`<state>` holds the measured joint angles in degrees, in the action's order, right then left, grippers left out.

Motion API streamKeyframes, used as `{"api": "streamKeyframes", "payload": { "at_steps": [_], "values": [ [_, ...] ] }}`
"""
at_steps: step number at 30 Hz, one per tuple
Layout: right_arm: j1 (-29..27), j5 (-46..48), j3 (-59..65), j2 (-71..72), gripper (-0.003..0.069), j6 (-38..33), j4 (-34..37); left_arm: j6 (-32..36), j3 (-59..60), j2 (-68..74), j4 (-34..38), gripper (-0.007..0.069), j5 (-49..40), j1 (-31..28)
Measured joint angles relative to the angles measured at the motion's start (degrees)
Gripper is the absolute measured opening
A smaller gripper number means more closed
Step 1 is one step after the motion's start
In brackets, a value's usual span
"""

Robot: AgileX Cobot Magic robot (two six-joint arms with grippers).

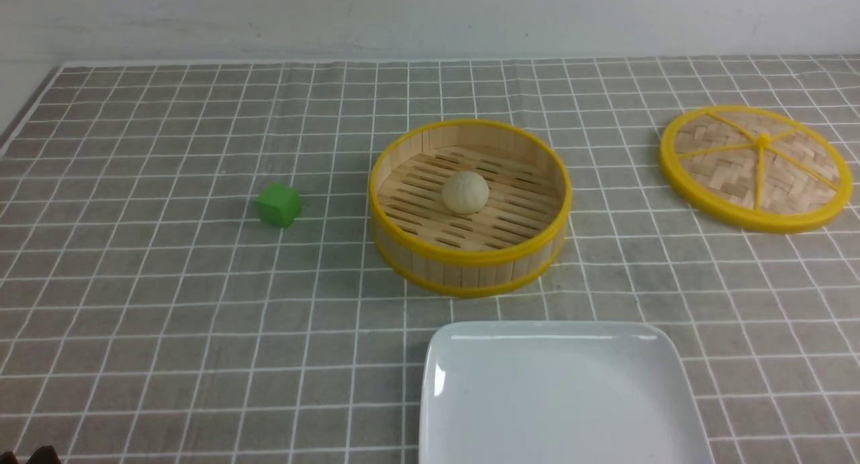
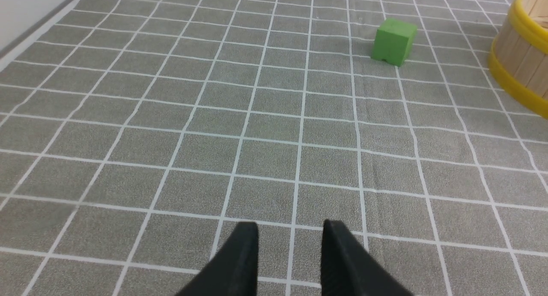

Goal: Put the steamed buns into the plate on the grey tablecloth.
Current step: 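Reach toward a bun in the bamboo steamer with the right gripper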

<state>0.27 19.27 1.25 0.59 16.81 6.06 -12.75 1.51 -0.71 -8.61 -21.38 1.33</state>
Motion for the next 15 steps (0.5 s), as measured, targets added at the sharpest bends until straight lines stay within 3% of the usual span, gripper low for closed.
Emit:
{"api": "streamKeyframes", "payload": {
  "at_steps": [4,8,13,15],
  "values": [
    [0.00,-1.30,0.11,0.00,0.0239,8.09,10.16,0.00,0.00,0.00,0.00,0.0240,0.00,0.00],
    [0.00,-2.37,0.13,0.00,0.0239,9.48,11.82,0.00,0.00,0.00,0.00,0.0240,0.00,0.00],
    [0.00,-11.02,-1.00,0.00,0.0218,6.34,10.02,0.00,0.00,0.00,0.00,0.0240,0.00,0.00],
    [0.00,-14.91,-7.66,-2.58,0.0155,0.11,7.66,0.00,0.00,0.00,0.00,0.0240,0.00,0.00]
  ]
}}
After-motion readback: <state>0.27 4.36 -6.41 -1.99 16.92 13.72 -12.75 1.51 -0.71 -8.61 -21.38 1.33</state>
